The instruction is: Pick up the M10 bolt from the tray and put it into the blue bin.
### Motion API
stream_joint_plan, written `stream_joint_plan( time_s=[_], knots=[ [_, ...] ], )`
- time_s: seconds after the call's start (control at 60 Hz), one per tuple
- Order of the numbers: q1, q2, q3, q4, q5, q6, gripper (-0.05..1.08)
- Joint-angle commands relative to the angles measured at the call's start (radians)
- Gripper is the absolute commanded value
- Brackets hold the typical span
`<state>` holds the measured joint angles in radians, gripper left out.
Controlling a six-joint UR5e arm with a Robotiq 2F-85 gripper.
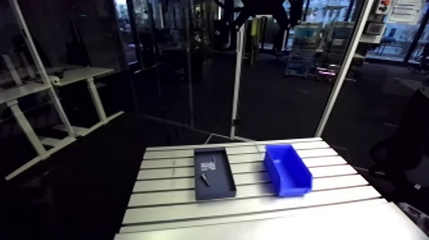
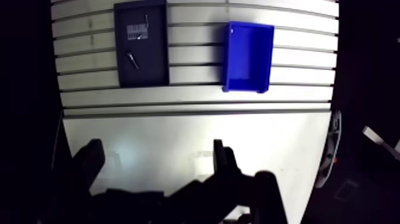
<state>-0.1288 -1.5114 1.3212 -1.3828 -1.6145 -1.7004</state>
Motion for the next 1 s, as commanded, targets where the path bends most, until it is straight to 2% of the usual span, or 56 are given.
stream_joint_plan(
  time_s=[0.017,0.317,0.867,1.0],
  knots=[
    [-0.015,0.023,-0.016,-0.002,0.020,0.006,0.01],
    [-0.015,0.021,-0.014,-0.002,0.026,0.006,0.01],
    [-0.015,0.022,-0.011,-0.002,0.025,0.008,0.01],
    [-0.015,0.021,0.006,-0.034,0.021,0.005,0.01]
  ],
)
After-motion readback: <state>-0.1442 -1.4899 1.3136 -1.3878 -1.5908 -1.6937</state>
